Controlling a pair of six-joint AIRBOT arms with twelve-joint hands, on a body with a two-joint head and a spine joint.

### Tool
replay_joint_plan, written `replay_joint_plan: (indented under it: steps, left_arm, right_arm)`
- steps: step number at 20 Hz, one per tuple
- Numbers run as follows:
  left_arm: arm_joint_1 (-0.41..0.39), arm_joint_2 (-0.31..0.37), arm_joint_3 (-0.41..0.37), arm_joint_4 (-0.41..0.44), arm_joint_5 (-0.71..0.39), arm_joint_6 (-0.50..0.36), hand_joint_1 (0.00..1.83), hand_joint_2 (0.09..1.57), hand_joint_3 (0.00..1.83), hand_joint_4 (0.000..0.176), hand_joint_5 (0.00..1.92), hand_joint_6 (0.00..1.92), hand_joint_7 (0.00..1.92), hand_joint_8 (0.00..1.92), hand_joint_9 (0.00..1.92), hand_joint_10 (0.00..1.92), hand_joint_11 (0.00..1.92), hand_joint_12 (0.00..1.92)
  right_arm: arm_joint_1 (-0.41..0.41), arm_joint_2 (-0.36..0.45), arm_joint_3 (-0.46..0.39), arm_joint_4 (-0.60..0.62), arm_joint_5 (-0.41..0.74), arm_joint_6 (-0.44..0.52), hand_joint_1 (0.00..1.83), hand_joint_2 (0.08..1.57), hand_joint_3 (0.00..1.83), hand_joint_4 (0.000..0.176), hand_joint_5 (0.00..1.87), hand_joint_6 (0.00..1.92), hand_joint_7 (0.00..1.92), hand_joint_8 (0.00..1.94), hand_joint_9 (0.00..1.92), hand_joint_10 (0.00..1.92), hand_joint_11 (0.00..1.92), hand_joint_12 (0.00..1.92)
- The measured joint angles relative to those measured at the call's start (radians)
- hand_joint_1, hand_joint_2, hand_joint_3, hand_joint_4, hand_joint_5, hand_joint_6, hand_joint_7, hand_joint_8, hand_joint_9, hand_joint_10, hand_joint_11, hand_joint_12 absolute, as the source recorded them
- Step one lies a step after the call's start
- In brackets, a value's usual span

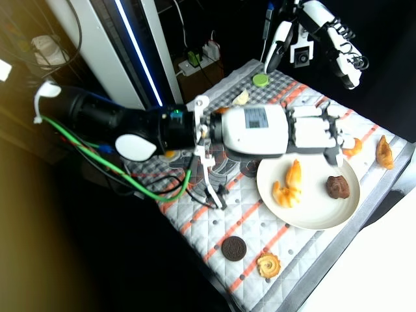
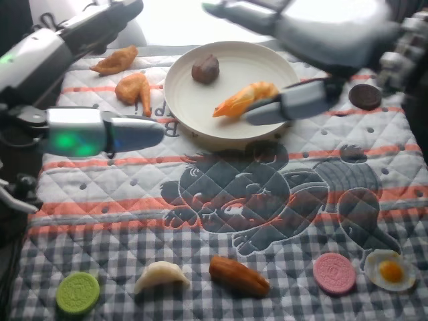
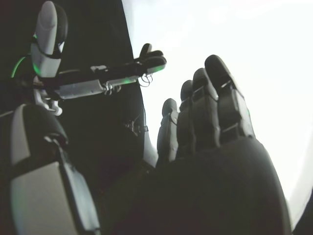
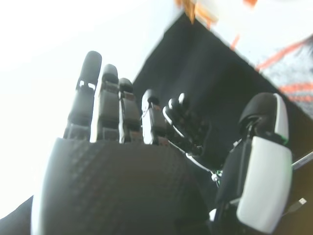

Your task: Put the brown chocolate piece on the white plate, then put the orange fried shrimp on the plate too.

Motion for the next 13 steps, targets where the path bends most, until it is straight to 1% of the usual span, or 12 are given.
replay_joint_plan:
  steps: [1, 2, 3, 4, 5, 6, 7, 8, 9, 10, 11, 13]
  left_arm:
    - [0.014, 0.003, 0.014, 0.002, -0.012, -0.067, 0.84, 0.77, 0.00, 0.110, 0.12, 0.00, 0.20, 0.00, 0.19, 0.00, 0.00, 0.65]
    - [0.033, 0.004, 0.038, 0.003, -0.040, -0.171, 0.86, 0.78, 0.00, 0.130, 0.11, 0.00, 0.20, 0.00, 0.18, 0.00, 0.00, 0.67]
    - [0.071, 0.004, 0.069, 0.012, -0.083, -0.319, 0.84, 0.77, 0.00, 0.160, 0.09, 0.00, 0.18, 0.00, 0.15, 0.00, 0.00, 0.61]
    - [0.094, 0.004, 0.082, 0.019, -0.105, -0.389, 0.84, 0.77, 0.00, 0.160, 0.09, 0.00, 0.18, 0.00, 0.15, 0.00, 0.00, 0.61]
    - [0.139, 0.004, 0.096, 0.020, -0.156, -0.506, 0.80, 0.78, 0.01, 0.174, 0.06, 0.00, 0.15, 0.01, 0.13, 0.00, 0.00, 0.44]
    - [0.185, 0.004, 0.099, 0.023, -0.225, -0.594, 0.77, 0.79, 0.01, 0.176, 0.03, 0.01, 0.11, 0.01, 0.09, 0.01, 0.00, 0.24]
    - [0.201, 0.004, 0.099, 0.026, -0.250, -0.615, 0.74, 0.81, 0.01, 0.176, 0.01, 0.00, 0.09, 0.01, 0.11, 0.02, 0.00, 0.20]
    - [0.213, 0.004, 0.099, 0.027, -0.286, -0.636, 0.86, 0.82, 0.02, 0.176, 0.00, 0.00, 0.06, 0.00, 0.11, 0.01, 0.00, 0.12]
    - [0.223, 0.004, 0.098, 0.025, -0.327, -0.658, 0.87, 0.82, 0.01, 0.176, 0.00, 0.00, 0.06, 0.00, 0.11, 0.01, 0.00, 0.10]
    - [0.225, 0.008, 0.095, 0.026, -0.355, -0.672, 0.84, 0.81, 0.01, 0.176, 0.00, 0.00, 0.10, 0.00, 0.13, 0.01, 0.00, 0.14]
    - [0.230, 0.008, 0.092, 0.040, -0.403, -0.697, 0.81, 0.81, 0.01, 0.176, 0.00, 0.00, 0.11, 0.00, 0.14, 0.00, 0.00, 0.22]
    - [0.247, 0.024, 0.067, 0.075, -0.466, -0.710, 0.69, 0.81, 0.00, 0.169, 0.00, 0.00, 0.08, 0.00, 0.19, 0.01, 0.00, 0.60]
  right_arm:
    - [-0.031, 0.029, -0.018, 0.022, 0.020, 0.000, 0.45, 0.89, 0.00, 0.173, 0.00, 0.00, 0.00, 0.00, 0.01, 0.00, 0.00, 0.12]
    - [-0.079, 0.065, -0.042, 0.051, 0.051, -0.003, 0.43, 0.89, 0.00, 0.175, 0.00, 0.00, 0.00, 0.00, 0.00, 0.00, 0.00, 0.03]
    - [-0.138, 0.103, -0.078, 0.094, 0.104, -0.004, 0.42, 0.88, 0.00, 0.176, 0.00, 0.00, 0.01, 0.00, 0.00, 0.00, 0.00, 0.01]
    - [-0.168, 0.119, -0.095, 0.106, 0.135, -0.002, 0.42, 0.88, 0.00, 0.176, 0.00, 0.00, 0.01, 0.00, 0.00, 0.00, 0.00, 0.01]
    - [-0.219, 0.146, -0.123, 0.115, 0.203, 0.021, 0.41, 0.88, 0.00, 0.176, 0.00, 0.00, 0.03, 0.01, 0.00, 0.00, 0.03, 0.02]
    - [-0.279, 0.169, -0.143, 0.121, 0.297, 0.098, 0.40, 0.88, 0.00, 0.176, 0.00, 0.00, 0.03, 0.01, 0.00, 0.00, 0.02, 0.02]
    - [-0.303, 0.177, -0.148, 0.121, 0.338, 0.132, 0.50, 0.89, 0.00, 0.176, 0.00, 0.00, 0.01, 0.00, 0.00, 0.00, 0.00, 0.00]
    - [-0.339, 0.193, -0.158, 0.120, 0.393, 0.172, 0.54, 0.90, 0.00, 0.176, 0.00, 0.00, 0.01, 0.00, 0.00, 0.00, 0.00, 0.00]
    - [-0.381, 0.219, -0.179, 0.134, 0.454, 0.191, 0.52, 0.90, 0.01, 0.176, 0.00, 0.00, 0.03, 0.01, 0.00, 0.00, 0.00, 0.00]
    - [-0.412, 0.239, -0.200, 0.153, 0.497, 0.191, 0.49, 0.92, 0.01, 0.170, 0.00, 0.00, 0.07, 0.02, 0.00, 0.00, 0.00, 0.00]
    - [-0.477, 0.273, -0.233, 0.187, 0.580, 0.193, 0.51, 0.94, 0.02, 0.170, 0.00, 0.00, 0.09, 0.02, 0.01, 0.01, 0.00, 0.00]
    - [-0.557, 0.302, -0.266, 0.229, 0.694, 0.192, 0.55, 0.99, 0.00, 0.117, 0.05, 0.00, 0.15, 0.01, 0.08, 0.01, 0.00, 0.00]
